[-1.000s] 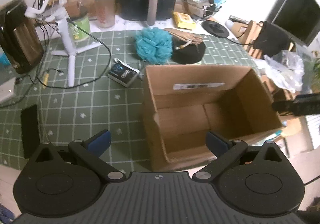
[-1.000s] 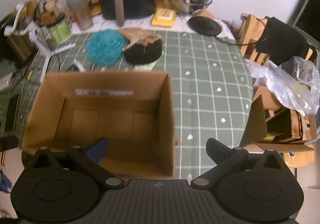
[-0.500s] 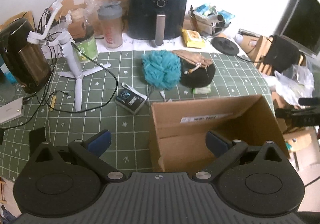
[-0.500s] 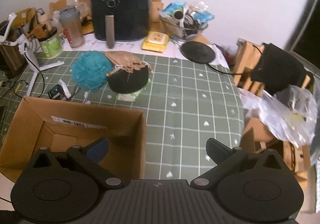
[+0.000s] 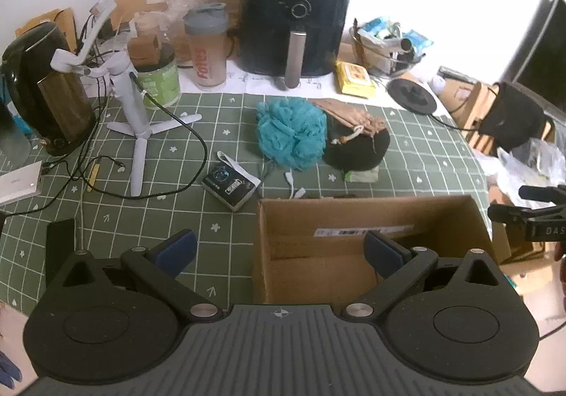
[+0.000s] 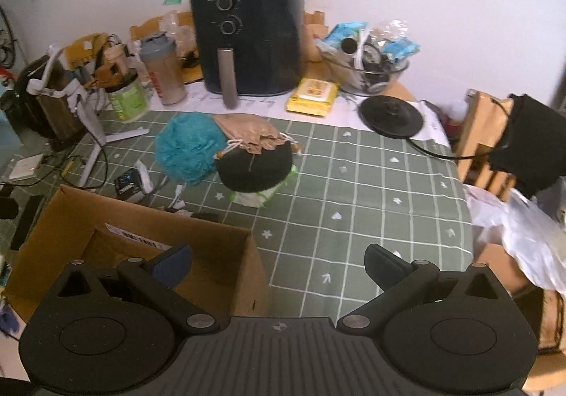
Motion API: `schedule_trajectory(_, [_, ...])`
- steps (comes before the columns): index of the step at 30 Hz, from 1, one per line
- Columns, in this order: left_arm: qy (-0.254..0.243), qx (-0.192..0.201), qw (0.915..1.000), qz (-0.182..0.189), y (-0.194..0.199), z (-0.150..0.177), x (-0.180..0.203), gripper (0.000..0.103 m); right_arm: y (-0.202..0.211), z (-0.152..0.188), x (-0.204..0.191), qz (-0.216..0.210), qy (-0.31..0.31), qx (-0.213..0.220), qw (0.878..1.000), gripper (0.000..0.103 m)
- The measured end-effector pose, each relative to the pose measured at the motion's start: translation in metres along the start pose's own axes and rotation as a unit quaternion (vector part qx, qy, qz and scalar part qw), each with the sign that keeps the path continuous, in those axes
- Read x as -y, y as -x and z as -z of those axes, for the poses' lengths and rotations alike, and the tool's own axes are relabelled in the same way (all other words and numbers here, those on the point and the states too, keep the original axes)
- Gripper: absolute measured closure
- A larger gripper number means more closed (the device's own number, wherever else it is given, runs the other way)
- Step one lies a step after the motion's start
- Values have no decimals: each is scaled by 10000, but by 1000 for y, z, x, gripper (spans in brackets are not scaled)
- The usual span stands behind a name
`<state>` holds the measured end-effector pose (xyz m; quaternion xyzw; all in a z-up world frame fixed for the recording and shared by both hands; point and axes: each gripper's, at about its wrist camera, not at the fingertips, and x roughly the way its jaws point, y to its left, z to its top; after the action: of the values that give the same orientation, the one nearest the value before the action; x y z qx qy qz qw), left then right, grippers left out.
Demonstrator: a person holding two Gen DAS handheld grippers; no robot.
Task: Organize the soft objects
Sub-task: 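Move the right tool toward the brown drawstring pouch on the sponge, then grasp the brown drawstring pouch with the right tool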
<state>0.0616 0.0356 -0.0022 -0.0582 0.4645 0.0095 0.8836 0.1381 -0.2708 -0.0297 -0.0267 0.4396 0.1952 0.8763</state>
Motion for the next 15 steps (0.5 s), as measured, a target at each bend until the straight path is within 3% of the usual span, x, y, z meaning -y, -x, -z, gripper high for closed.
schedule_trajectory(8, [191, 119, 9997, -64, -4, -5, -2, 0, -19, -25, 21, -464, 265, 187, 9984, 0])
schedule_trajectory(15, [195, 143, 9997, -12, -13, -14, -8, 0, -53, -59, 22, -568, 649, 323, 9957, 0])
